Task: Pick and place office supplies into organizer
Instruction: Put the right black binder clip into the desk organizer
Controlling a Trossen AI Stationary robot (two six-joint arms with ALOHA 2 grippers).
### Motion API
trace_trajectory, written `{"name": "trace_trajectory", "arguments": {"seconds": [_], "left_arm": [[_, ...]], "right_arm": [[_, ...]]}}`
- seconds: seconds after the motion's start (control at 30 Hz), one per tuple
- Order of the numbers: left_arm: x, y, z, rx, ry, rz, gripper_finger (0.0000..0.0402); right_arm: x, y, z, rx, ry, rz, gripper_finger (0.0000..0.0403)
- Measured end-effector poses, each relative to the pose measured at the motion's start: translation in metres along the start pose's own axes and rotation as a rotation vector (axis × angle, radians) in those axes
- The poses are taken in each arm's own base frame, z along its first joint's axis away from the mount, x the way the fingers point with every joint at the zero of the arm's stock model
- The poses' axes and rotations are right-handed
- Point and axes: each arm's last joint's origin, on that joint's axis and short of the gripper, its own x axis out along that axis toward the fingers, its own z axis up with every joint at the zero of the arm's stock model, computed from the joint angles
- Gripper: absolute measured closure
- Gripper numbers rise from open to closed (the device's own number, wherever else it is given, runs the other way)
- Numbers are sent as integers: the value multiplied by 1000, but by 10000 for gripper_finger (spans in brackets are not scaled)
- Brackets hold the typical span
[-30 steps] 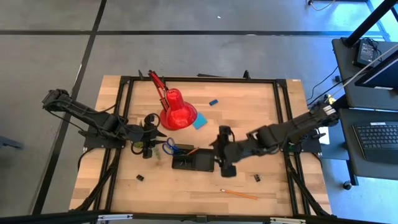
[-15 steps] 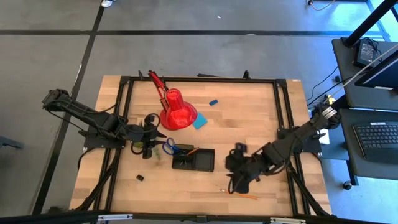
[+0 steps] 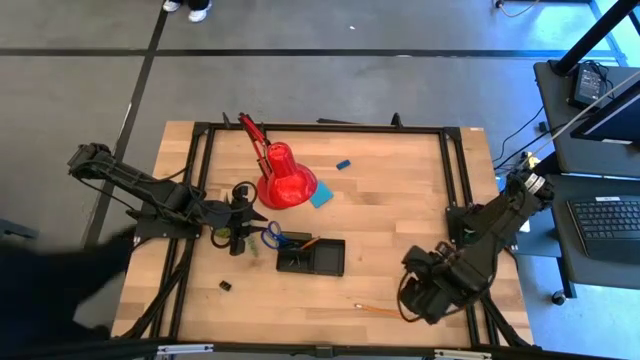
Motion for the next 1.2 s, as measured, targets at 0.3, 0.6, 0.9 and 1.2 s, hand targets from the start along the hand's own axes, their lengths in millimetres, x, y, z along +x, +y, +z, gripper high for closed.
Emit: {"name": "trace_trajectory", "arguments": {"seconds": [0.3,0.6,0.9,1.2], "left_arm": [[0,0,0,1,2,-5,296],[0,0,0,1,4,-6,296],[0,0,0,2,5,-6,296],[0,0,0,2,5,-6,296]], "right_arm": [[33,-23,-34,175,26,127,199],[81,-52,-45,284,53,238,199],[101,-55,-49,305,71,309,199],[102,-56,-48,301,31,308,199]]}}
